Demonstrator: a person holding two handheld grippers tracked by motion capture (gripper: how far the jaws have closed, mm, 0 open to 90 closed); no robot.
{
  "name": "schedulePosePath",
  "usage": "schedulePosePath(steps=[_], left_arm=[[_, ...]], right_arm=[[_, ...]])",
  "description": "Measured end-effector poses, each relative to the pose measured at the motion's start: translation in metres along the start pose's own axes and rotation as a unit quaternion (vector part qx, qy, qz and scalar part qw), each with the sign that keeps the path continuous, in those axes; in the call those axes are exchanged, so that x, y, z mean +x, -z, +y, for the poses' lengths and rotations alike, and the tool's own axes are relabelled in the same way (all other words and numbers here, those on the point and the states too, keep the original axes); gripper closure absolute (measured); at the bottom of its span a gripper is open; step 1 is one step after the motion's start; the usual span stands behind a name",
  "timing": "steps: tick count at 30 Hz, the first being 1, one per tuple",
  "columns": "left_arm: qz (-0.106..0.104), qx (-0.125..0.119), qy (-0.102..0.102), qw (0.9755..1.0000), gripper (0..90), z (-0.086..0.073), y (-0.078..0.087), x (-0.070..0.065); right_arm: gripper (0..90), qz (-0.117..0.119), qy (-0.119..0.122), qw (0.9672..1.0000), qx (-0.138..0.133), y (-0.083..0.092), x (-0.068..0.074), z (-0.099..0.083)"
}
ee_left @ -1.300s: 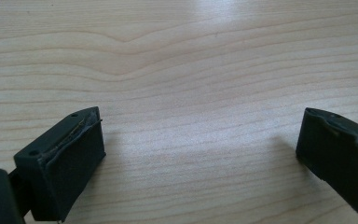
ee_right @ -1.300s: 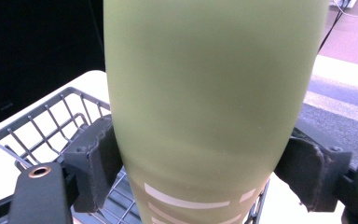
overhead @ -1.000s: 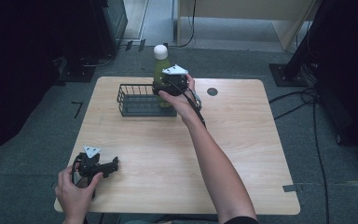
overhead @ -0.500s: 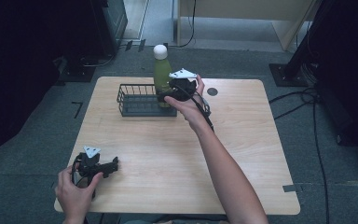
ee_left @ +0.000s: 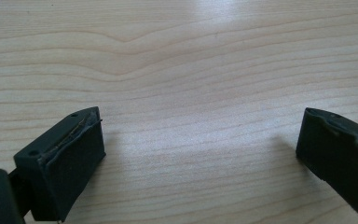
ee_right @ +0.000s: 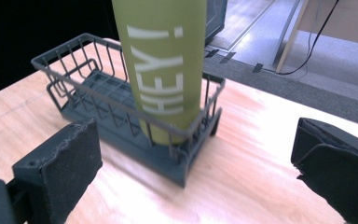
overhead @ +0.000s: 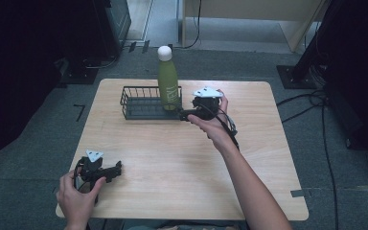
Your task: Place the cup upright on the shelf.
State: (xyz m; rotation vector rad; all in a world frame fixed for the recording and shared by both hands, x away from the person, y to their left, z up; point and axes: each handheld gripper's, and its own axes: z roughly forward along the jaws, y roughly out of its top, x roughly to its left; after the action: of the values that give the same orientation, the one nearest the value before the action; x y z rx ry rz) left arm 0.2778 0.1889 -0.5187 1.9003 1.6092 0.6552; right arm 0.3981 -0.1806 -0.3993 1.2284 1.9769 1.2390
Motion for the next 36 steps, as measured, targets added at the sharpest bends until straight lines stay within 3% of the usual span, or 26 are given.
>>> schedulePosePath(steps=[13,24,36], left_arm=[[0.0,-0.001,0.001,1.0,1.3,0.0,0.0,0.0],[0.0,0.0,-0.001,1.0,1.3,0.0,0.0,0.0],[0.0,0.0,-0.001,1.0,1.3,0.0,0.0,0.0]], right_arm=[[1.3,-0.026,0.008,0.9996,0.005,0.046,-0.011,-0.037],[1.3,-0.041,-0.017,0.999,0.012,0.081,-0.035,-0.08],[1.3,-0.071,-0.042,0.9962,0.025,0.117,-0.064,-0.124]])
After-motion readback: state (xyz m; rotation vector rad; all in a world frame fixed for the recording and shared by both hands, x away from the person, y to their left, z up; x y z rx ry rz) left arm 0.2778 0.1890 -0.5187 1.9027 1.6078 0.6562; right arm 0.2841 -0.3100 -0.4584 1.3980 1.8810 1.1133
